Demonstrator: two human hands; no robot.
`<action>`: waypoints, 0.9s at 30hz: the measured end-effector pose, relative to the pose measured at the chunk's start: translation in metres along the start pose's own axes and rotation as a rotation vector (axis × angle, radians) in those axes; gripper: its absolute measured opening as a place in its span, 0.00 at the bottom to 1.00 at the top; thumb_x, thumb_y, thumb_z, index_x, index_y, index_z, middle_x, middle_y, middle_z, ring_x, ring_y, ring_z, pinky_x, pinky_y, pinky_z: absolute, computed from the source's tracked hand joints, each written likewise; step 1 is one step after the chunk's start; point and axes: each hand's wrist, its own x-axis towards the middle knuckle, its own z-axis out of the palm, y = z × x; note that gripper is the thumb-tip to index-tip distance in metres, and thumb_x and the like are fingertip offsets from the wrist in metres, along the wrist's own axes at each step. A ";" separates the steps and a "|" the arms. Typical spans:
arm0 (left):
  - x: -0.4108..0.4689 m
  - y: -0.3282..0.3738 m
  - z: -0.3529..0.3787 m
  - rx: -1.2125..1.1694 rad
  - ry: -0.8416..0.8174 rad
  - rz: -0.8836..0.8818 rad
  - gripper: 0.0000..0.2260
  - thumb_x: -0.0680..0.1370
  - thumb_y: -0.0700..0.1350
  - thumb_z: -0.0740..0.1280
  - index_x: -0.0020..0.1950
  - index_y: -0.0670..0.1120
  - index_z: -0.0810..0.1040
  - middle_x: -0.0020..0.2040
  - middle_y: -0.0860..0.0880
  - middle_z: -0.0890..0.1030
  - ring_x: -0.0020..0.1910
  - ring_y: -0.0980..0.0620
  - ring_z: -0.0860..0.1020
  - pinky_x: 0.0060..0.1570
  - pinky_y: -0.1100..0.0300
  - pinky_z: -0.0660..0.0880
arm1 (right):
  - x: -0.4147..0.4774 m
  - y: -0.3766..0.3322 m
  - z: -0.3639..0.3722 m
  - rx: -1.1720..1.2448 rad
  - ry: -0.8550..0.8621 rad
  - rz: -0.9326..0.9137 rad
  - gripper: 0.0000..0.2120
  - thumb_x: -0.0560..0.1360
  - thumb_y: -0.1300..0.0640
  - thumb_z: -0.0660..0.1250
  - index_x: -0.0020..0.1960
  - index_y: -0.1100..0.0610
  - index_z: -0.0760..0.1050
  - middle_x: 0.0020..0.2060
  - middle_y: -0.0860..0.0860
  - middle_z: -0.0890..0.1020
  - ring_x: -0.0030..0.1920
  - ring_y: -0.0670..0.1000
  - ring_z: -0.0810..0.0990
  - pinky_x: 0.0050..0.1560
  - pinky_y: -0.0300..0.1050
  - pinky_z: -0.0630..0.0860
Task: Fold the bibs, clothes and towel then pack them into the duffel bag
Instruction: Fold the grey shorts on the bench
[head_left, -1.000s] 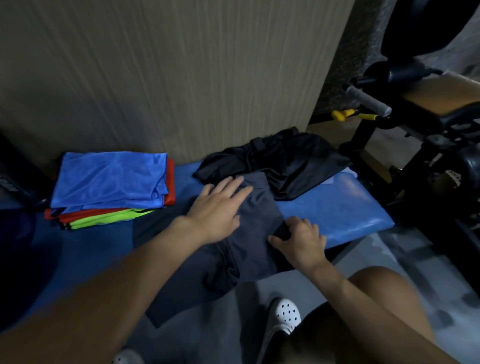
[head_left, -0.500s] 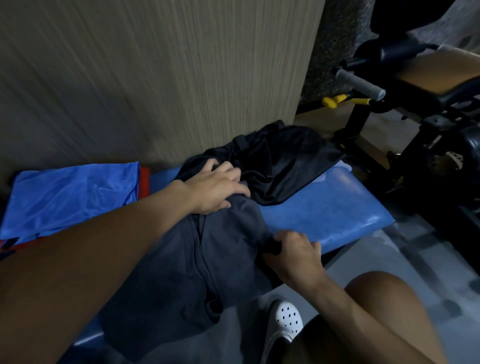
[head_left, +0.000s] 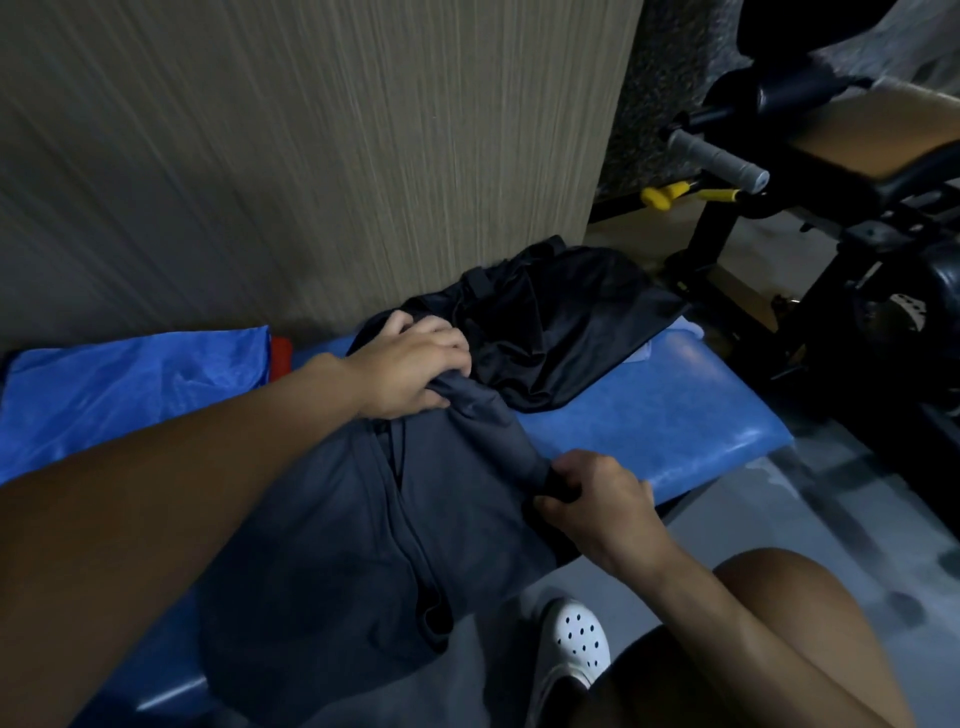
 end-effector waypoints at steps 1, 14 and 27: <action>-0.001 -0.002 0.001 -0.028 0.014 -0.013 0.10 0.76 0.49 0.71 0.54 0.55 0.74 0.57 0.60 0.72 0.63 0.58 0.65 0.57 0.57 0.52 | 0.000 0.000 -0.001 -0.024 -0.022 -0.003 0.14 0.71 0.48 0.71 0.37 0.45 0.66 0.36 0.41 0.75 0.44 0.47 0.72 0.50 0.46 0.59; 0.009 -0.028 -0.023 -0.433 0.533 -0.388 0.06 0.77 0.42 0.69 0.50 0.48 0.73 0.43 0.51 0.79 0.47 0.48 0.77 0.55 0.45 0.72 | 0.060 -0.010 -0.041 0.454 0.479 -0.211 0.10 0.74 0.61 0.71 0.41 0.47 0.75 0.38 0.47 0.81 0.42 0.48 0.79 0.46 0.45 0.76; -0.076 -0.028 -0.019 -0.160 0.397 -0.230 0.23 0.66 0.42 0.69 0.61 0.53 0.76 0.56 0.54 0.79 0.58 0.49 0.75 0.52 0.53 0.66 | 0.015 -0.020 -0.018 0.238 0.256 -0.733 0.11 0.71 0.68 0.70 0.49 0.55 0.81 0.45 0.46 0.76 0.45 0.42 0.78 0.46 0.34 0.73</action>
